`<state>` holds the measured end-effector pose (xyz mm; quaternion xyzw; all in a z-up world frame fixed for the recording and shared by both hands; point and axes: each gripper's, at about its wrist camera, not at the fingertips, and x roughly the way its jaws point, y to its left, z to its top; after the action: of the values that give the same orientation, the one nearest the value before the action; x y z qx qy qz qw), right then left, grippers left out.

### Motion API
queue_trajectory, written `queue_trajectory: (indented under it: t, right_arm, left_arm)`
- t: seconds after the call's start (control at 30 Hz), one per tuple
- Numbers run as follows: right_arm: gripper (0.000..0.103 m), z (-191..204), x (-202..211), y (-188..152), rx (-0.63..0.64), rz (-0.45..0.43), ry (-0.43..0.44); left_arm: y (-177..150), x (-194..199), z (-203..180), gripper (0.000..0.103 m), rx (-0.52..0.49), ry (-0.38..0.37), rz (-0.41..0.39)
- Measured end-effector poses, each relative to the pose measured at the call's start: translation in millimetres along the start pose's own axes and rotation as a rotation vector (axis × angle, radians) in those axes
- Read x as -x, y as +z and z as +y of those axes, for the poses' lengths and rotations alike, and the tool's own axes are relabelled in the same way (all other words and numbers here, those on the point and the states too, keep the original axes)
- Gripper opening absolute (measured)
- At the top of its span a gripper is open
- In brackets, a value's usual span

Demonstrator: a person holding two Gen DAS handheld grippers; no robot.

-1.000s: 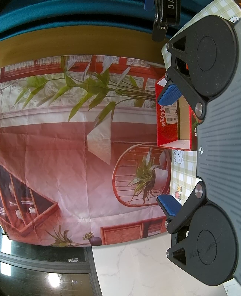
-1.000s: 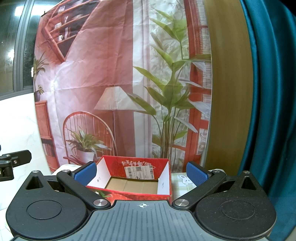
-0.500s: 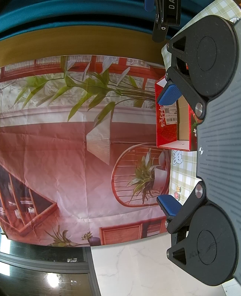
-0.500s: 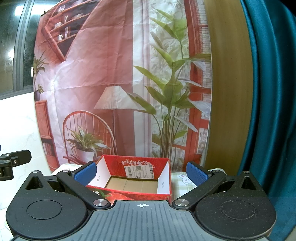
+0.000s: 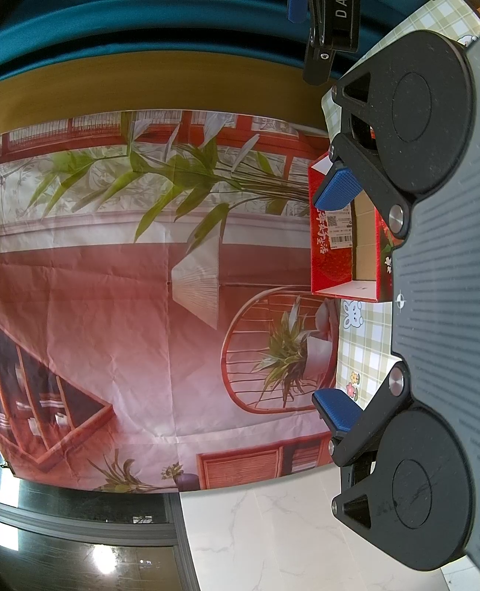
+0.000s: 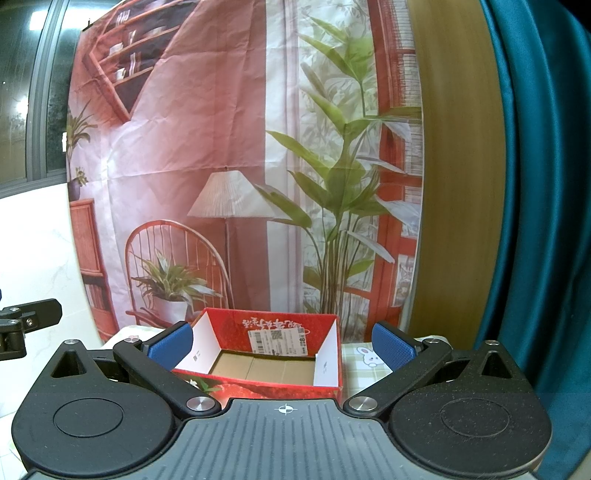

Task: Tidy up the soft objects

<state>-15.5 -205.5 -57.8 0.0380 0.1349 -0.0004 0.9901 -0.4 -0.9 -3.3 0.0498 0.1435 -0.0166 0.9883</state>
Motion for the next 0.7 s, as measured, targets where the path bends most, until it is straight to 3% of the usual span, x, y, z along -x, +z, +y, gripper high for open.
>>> queue_trajectory:
  t: [0.7]
  right_arm:
    - [0.103, 0.3, 0.0, 0.2, -0.008, -0.005, 0.008]
  left_arm:
    - [-4.9, -4.1, -3.5, 0.103, 0.001, -0.028, 0.017]
